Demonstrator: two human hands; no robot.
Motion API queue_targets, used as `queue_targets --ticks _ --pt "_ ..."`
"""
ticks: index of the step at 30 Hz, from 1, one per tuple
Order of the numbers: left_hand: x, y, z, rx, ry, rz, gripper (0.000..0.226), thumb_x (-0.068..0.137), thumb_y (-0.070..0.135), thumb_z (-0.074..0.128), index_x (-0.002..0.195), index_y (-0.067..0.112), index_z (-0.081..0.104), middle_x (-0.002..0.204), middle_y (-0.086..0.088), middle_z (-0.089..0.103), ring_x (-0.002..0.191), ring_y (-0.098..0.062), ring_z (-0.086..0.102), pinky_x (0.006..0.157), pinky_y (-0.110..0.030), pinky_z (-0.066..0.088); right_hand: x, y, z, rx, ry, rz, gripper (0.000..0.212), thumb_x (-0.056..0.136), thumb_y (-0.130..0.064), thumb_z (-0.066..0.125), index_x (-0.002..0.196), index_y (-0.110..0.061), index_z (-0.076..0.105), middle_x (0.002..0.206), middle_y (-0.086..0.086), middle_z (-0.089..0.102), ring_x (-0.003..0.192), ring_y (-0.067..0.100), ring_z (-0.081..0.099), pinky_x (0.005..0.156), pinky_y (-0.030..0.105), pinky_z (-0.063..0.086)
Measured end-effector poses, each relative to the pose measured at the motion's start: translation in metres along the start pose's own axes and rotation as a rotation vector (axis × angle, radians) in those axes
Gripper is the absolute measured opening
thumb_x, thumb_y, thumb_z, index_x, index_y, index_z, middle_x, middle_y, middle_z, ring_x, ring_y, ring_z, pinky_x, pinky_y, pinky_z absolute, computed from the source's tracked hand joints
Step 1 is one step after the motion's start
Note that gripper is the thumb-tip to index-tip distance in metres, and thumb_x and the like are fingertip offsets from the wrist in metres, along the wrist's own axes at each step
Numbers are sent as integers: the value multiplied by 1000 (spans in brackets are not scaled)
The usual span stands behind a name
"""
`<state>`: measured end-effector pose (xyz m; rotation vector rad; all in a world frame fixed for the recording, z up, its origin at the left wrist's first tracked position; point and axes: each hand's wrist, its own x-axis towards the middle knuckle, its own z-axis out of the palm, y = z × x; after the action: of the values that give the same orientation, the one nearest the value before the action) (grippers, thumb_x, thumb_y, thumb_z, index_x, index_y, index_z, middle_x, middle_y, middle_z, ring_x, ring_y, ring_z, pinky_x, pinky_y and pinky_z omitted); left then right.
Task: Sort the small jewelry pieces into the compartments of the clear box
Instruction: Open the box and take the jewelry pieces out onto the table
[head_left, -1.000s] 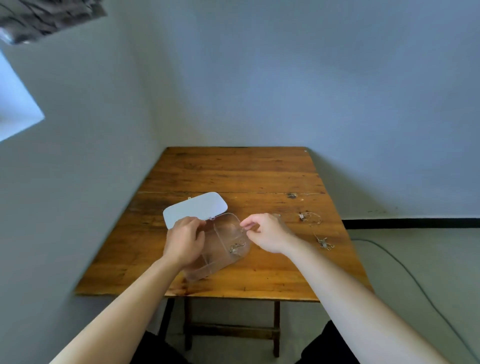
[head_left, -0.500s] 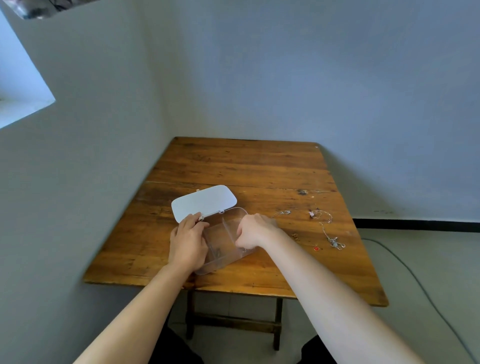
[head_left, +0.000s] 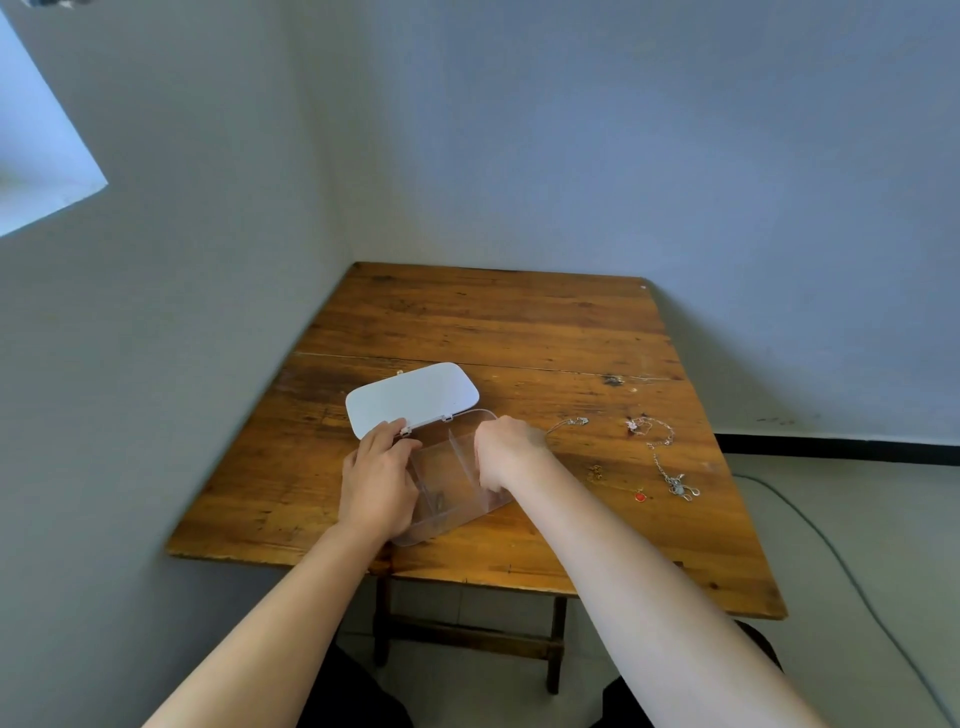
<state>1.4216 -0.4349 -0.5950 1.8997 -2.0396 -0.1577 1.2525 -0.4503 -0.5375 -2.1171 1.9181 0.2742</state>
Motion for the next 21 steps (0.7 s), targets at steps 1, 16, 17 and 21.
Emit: queue_targets --ticks 1,16,17,21 --pt "0 0 0 2 -1 -1 47 90 7 61 133 23 59 155 -1 38 145 -22 26 115 -46 27 -1 -1 1 -4 20 -3 25 80 -7 73 105 -10 69 99 8 66 84 27 60 67 34 47" --pt "0 11 -17 166 -59 104 46 93 17 52 139 24 51 153 -3 40 144 -22 27 118 -46 19 -36 54 -12 1170 192 76 15 79 -26 67 79 -15 78 73 -4 77 75 13 74 62 25 57" --pt "0 11 -18 173 -63 105 46 94 18 51 139 24 51 152 -3 41 143 -22 29 118 -48 20 -38 60 -16 1289 206 83 14 81 -24 68 83 -14 77 78 -3 77 77 12 74 63 24 57" --pt "5 18 -23 165 -58 99 41 96 18 47 136 23 53 147 -4 48 138 -23 38 117 -52 22 -42 87 -34 1647 223 48 21 87 -23 68 100 -8 74 97 5 76 94 16 73 80 29 58"
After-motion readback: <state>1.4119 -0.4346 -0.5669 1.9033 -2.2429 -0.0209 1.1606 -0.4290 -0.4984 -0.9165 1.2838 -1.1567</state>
